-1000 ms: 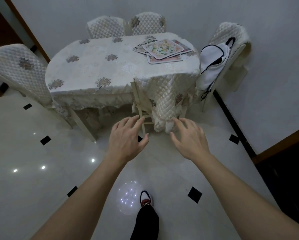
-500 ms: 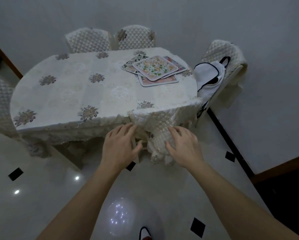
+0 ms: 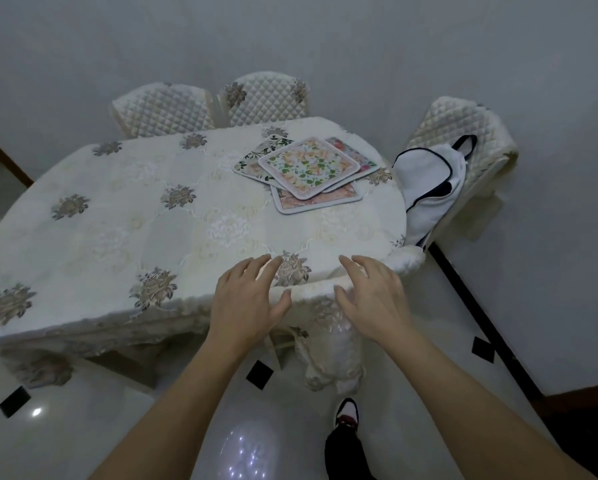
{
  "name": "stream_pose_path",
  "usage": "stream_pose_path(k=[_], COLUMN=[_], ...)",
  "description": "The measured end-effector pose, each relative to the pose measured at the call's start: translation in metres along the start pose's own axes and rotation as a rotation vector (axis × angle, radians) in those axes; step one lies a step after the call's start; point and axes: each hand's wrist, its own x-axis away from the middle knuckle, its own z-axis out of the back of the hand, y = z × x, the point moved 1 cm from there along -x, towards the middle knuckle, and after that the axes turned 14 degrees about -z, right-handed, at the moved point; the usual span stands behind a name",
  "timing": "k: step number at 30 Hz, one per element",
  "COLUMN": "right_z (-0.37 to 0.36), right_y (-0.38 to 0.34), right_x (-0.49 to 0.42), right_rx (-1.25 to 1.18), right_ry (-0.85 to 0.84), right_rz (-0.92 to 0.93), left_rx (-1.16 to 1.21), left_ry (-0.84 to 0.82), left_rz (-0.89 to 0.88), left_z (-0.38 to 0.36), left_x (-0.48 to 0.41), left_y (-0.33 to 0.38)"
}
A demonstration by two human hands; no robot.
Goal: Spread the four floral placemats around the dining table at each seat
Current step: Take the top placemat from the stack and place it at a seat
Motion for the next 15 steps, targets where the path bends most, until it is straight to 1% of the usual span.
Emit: stream_pose_path(k=[5, 9, 15], right_z=[-0.004, -0.007, -0.014], right_y=[0.02, 0.038, 0.049], right_x=[-0.083, -0.145, -0.218], right_rx=[-0.016, -0.033, -0.031], right_ry=[0.005, -0.035, -0.066], right_rz=[0.012, 0.011, 0.034], left_rx=[-0.022, -0.028, -0.023], left_ry=[-0.026, -0.062, -0.053], left_rz=[0.034, 0.089, 0.153], left_z=[-0.023, -0.038, -0.055], left_x=[-0.079, -0.14, -0.199], left_y=[-0.003, -0.002, -0.016])
